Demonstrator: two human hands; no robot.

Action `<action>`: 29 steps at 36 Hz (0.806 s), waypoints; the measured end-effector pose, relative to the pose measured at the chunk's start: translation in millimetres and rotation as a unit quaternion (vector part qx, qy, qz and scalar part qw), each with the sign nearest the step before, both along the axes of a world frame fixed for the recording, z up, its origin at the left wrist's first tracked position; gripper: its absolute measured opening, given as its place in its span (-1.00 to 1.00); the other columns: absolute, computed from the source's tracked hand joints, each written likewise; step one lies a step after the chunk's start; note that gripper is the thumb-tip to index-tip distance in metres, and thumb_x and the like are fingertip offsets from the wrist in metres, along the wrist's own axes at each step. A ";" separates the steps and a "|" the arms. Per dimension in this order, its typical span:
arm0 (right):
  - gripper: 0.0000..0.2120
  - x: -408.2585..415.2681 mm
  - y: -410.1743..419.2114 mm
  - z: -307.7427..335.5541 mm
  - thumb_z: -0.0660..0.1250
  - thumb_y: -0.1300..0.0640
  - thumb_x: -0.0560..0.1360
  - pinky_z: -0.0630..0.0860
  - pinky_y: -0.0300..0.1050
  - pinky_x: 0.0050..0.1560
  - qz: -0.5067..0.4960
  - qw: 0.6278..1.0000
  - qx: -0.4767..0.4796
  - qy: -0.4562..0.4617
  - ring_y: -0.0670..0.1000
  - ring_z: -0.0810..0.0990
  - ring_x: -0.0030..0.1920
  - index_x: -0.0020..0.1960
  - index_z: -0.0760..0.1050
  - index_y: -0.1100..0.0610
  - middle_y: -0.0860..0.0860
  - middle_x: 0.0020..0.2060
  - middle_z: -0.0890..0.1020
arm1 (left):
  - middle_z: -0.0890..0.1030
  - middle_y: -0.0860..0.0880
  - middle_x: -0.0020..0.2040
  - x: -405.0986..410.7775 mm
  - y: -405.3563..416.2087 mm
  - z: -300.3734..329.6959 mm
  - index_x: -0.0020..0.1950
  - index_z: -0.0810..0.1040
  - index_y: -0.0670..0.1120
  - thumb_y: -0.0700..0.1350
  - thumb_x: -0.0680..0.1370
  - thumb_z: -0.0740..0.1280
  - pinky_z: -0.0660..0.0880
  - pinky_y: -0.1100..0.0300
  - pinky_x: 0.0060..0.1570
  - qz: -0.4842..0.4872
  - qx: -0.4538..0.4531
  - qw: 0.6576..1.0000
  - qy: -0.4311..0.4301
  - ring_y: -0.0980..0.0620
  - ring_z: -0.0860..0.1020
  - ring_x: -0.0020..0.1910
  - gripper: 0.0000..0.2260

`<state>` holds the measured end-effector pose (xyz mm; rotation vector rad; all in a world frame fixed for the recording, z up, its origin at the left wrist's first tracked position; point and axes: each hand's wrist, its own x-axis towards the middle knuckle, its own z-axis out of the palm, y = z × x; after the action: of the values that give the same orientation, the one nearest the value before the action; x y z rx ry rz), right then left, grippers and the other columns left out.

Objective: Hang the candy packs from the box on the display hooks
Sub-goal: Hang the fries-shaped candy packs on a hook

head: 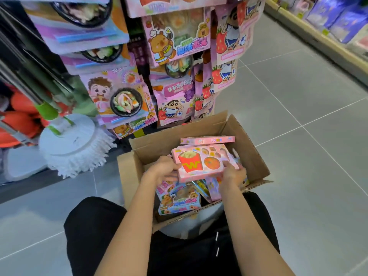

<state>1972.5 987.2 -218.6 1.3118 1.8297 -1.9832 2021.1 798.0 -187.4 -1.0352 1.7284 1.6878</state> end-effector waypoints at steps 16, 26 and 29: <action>-0.94 21.4 -50.6 108.2 0.37 0.17 0.56 0.59 -0.15 -0.17 -0.111 0.938 0.000 0.330 0.01 0.65 -0.11 0.00 0.49 0.11 0.15 -0.05 0.63 | 0.70 0.00 0.03 34.1 -64.3 120.3 0.31 0.47 -0.02 -0.25 0.51 0.47 0.62 0.15 -0.14 -0.109 -0.074 0.961 0.244 0.10 0.68 -0.05 -0.59; -0.85 -6.4 -64.6 209.9 0.42 0.14 0.52 0.57 -0.08 -0.04 -0.102 0.874 -0.079 0.469 -0.04 0.59 -0.12 0.01 0.54 0.21 0.05 -0.11 0.60 | 0.67 0.01 0.13 38.8 -75.0 244.8 0.26 0.50 0.11 -0.07 0.49 0.49 0.59 -0.04 0.11 -0.110 -0.215 0.862 0.446 -0.04 0.63 0.09 -0.63; -0.89 -10.0 -66.6 233.6 0.42 0.14 0.52 0.54 -0.11 -0.08 -0.092 0.861 -0.091 0.493 -0.08 0.58 -0.16 -0.03 0.55 0.19 0.02 -0.16 0.60 | 0.68 0.04 0.10 44.3 -72.2 271.4 0.23 0.53 0.13 -0.01 0.47 0.47 0.59 -0.02 0.11 -0.080 -0.244 0.833 0.490 -0.02 0.64 0.09 -0.65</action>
<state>1962.5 920.6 15.1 0.3792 1.7407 -3.2054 2065.5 725.8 84.0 -0.0828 2.8974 1.8328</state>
